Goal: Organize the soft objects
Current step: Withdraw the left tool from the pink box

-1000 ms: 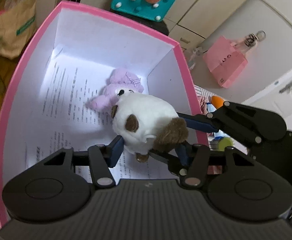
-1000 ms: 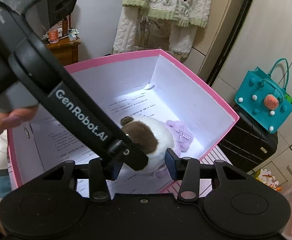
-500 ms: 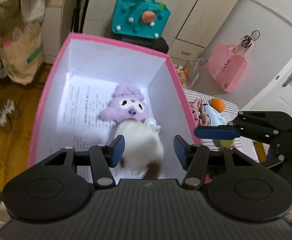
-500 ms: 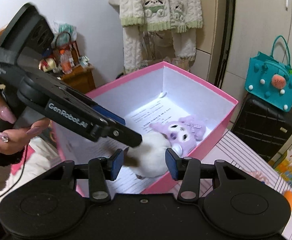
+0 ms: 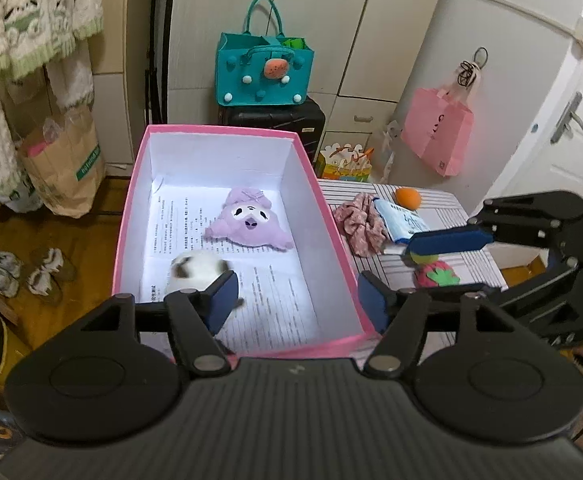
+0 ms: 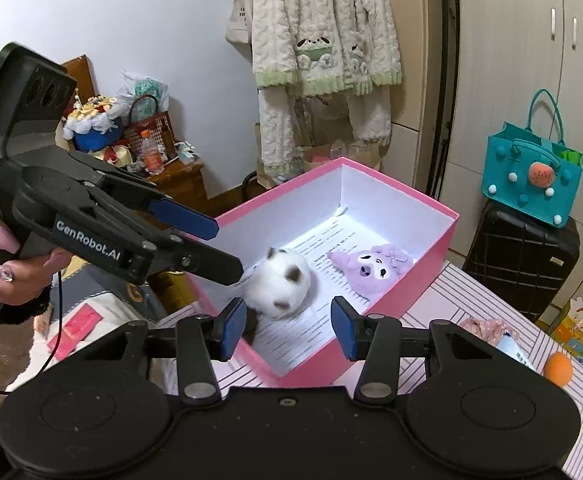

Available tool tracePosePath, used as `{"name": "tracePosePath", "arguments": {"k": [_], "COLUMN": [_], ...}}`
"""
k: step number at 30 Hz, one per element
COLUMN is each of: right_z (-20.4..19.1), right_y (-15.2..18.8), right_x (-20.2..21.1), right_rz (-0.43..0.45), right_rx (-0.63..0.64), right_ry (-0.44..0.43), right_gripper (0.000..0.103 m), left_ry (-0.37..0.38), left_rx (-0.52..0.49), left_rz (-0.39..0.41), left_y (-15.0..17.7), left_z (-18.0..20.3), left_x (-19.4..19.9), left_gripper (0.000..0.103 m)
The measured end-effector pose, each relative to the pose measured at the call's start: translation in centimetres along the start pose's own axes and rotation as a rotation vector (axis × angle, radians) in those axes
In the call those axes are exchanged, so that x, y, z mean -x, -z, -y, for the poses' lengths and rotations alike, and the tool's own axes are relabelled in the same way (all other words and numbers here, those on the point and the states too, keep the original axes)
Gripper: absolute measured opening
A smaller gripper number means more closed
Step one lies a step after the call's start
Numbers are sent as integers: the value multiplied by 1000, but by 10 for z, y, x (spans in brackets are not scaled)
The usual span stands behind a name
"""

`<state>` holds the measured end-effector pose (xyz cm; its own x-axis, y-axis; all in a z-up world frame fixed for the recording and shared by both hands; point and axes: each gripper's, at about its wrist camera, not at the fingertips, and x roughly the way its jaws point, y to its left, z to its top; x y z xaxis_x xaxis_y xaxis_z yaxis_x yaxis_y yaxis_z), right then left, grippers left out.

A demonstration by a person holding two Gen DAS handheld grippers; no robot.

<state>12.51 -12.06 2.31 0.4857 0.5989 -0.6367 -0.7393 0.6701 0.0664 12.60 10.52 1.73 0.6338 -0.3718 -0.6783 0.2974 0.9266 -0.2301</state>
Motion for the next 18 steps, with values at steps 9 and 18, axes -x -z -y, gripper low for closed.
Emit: {"name": "tracePosePath", "arguments": {"k": [9, 18], "right_z": [-7, -12], "right_y": [14, 38], "right_x": [49, 92], "right_rz": [29, 54], "right_rx": [5, 8], "right_ry": [13, 57], "right_gripper": [56, 61], "left_ry": [-50, -62], "left_rx": [-71, -135], "left_rz": [16, 6], "left_y": [10, 23], "left_z": [27, 52], "left_x": [34, 56], "left_gripper": [74, 78]}}
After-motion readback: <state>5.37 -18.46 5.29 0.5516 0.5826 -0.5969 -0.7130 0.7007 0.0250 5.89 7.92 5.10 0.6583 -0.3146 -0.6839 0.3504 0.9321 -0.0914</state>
